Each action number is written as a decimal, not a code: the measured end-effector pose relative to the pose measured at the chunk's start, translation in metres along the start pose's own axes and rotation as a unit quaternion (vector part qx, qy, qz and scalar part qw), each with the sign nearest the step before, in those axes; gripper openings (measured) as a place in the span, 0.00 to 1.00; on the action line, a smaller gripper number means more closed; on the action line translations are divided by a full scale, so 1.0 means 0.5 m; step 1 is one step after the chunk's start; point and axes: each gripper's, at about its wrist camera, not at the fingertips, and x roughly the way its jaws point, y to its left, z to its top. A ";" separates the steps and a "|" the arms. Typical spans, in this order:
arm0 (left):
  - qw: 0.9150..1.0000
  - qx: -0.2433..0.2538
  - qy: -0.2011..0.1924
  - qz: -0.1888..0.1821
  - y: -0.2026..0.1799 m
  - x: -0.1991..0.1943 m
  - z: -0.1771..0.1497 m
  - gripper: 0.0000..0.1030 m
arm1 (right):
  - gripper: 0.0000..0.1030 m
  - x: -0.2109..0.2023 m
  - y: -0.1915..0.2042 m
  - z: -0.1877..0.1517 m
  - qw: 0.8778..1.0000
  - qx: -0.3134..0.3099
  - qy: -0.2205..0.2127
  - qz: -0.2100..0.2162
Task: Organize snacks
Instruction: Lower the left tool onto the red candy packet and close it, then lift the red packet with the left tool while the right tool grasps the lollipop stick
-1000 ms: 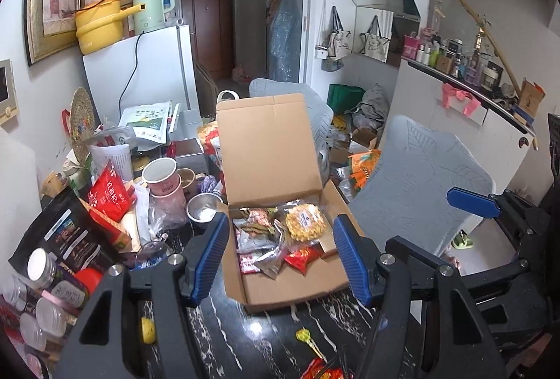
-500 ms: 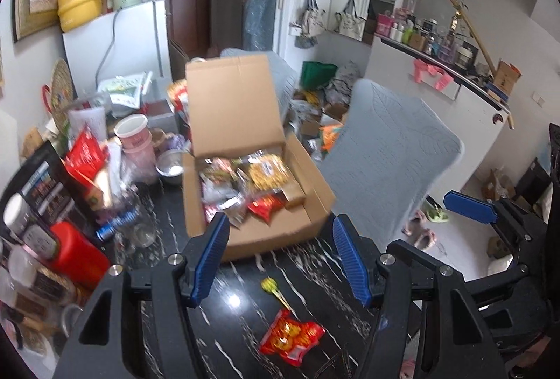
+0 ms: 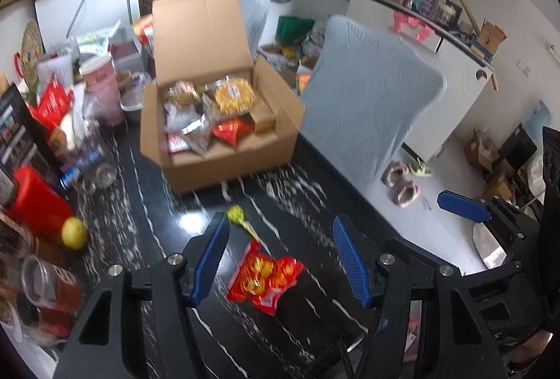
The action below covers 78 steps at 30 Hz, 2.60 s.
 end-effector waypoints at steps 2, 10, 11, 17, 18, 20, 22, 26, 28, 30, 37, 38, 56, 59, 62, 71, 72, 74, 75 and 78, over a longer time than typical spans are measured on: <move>1.000 0.002 0.008 -0.001 -0.003 0.012 -0.017 0.59 | 0.94 0.010 -0.007 -0.021 1.000 0.005 0.006 -0.001; 0.999 0.010 0.048 -0.011 -0.007 0.080 -0.076 0.59 | 0.94 0.056 -0.034 -0.085 0.999 0.024 0.032 -0.007; 0.998 0.012 0.057 -0.014 -0.008 0.095 -0.086 0.59 | 0.94 0.065 -0.036 -0.095 0.999 0.024 0.039 -0.009; 0.995 0.014 0.099 -0.023 -0.005 0.164 -0.129 0.59 | 0.94 0.124 -0.048 -0.138 0.996 0.031 0.079 -0.002; 0.994 0.015 0.104 -0.022 -0.005 0.175 -0.136 0.59 | 0.94 0.134 -0.050 -0.145 0.996 0.032 0.085 -0.002; 0.993 0.017 0.113 -0.021 -0.003 0.195 -0.146 0.59 | 0.94 0.149 -0.054 -0.155 0.995 0.032 0.096 -0.003; 0.992 0.019 0.121 -0.016 0.000 0.217 -0.154 0.59 | 0.94 0.165 -0.057 -0.162 0.994 0.031 0.106 -0.006; 0.991 0.022 0.132 0.000 0.010 0.257 -0.159 0.59 | 0.94 0.192 -0.064 -0.170 0.992 0.030 0.122 -0.011; 0.990 0.020 0.137 0.002 0.017 0.274 -0.160 0.59 | 0.94 0.204 -0.069 -0.170 0.991 0.032 0.130 -0.009; 0.990 0.017 0.139 -0.007 0.023 0.291 -0.160 0.59 | 0.94 0.217 -0.073 -0.168 0.990 0.037 0.137 -0.008; 0.990 0.068 0.118 0.029 0.003 0.308 -0.143 0.59 | 0.94 0.263 -0.073 -0.150 0.986 0.036 0.162 -0.007; 0.990 0.069 0.118 0.031 0.006 0.310 -0.140 0.59 | 0.94 0.269 -0.073 -0.146 0.986 0.036 0.164 -0.006; 0.991 -0.030 0.128 -0.016 0.116 0.270 -0.095 0.59 | 0.94 0.302 -0.042 -0.115 0.981 0.042 0.188 0.036; 0.990 -0.036 0.132 -0.016 0.116 0.276 -0.093 0.59 | 0.94 0.301 -0.034 -0.109 0.981 0.034 0.186 0.038; 0.990 -0.041 0.135 -0.015 0.117 0.283 -0.096 0.60 | 0.94 0.304 -0.034 -0.105 0.982 0.033 0.185 0.036; 0.984 -0.034 0.167 0.045 0.122 0.348 -0.113 0.72 | 0.94 0.317 -0.050 -0.094 0.981 0.035 0.188 0.029; 0.981 -0.026 0.180 0.066 0.121 0.363 -0.115 0.72 | 0.94 0.318 -0.050 -0.093 0.981 0.035 0.188 0.029; 0.974 -0.017 0.203 0.097 0.124 0.389 -0.124 0.75 | 0.94 0.321 -0.052 -0.092 0.981 0.033 0.189 0.029; 0.976 -0.025 0.194 0.090 0.130 0.388 -0.125 0.76 | 0.94 0.322 -0.052 -0.092 0.981 0.033 0.190 0.029; 0.978 -0.042 0.186 0.080 0.141 0.389 -0.125 0.76 | 0.94 0.327 -0.055 -0.091 0.980 0.033 0.192 0.032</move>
